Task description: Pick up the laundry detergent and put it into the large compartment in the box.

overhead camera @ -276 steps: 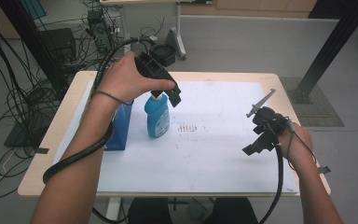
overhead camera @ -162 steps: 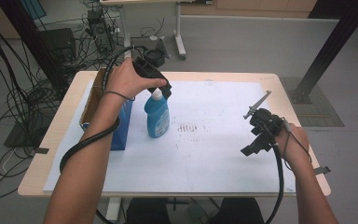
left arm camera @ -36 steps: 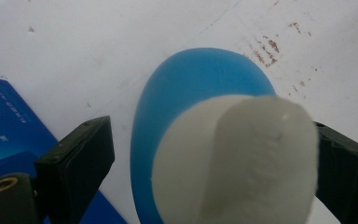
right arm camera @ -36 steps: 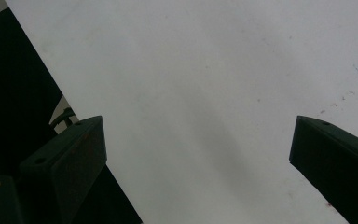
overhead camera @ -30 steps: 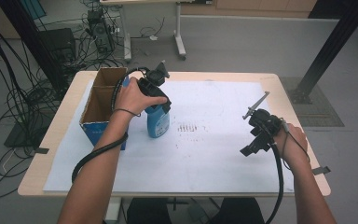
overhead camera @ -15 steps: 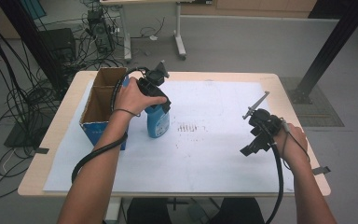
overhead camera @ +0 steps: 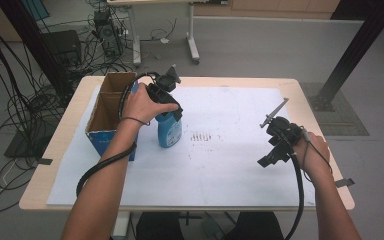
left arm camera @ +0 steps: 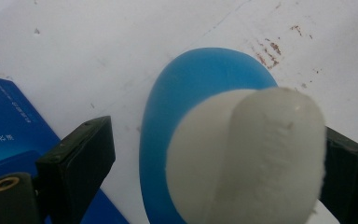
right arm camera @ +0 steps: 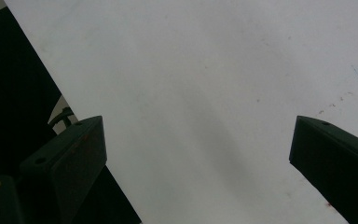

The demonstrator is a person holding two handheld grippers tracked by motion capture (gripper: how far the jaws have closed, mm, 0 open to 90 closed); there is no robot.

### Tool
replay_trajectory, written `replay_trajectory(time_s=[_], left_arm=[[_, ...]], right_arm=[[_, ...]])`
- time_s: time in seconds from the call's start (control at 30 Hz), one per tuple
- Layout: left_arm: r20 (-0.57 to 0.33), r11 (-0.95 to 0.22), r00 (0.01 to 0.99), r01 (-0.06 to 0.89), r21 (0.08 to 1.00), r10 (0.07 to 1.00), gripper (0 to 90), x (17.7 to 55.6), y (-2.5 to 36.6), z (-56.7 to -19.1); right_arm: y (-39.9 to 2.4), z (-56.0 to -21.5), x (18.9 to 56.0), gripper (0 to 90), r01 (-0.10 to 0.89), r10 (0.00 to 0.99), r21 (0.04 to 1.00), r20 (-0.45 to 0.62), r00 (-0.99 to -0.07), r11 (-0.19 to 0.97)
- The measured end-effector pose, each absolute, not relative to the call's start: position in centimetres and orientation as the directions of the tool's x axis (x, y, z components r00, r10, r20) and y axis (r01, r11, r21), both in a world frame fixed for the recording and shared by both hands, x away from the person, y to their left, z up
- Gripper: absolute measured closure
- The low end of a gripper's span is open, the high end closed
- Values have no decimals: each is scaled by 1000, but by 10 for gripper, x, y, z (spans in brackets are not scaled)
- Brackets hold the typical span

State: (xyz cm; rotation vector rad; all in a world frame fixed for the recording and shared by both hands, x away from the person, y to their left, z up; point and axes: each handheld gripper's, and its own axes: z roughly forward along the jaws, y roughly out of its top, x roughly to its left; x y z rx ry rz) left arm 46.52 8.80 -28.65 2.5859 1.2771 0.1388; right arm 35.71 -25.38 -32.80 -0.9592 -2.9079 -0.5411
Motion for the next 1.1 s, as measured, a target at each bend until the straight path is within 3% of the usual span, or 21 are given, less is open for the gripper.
replay_trajectory(time_s=[1.1], left_arm=[[-26, -579, 606, 771, 265, 795, 88, 466, 89, -287]], right_arm=[[-254, -328, 358, 36, 583, 572, 312, 134, -809, 750]])
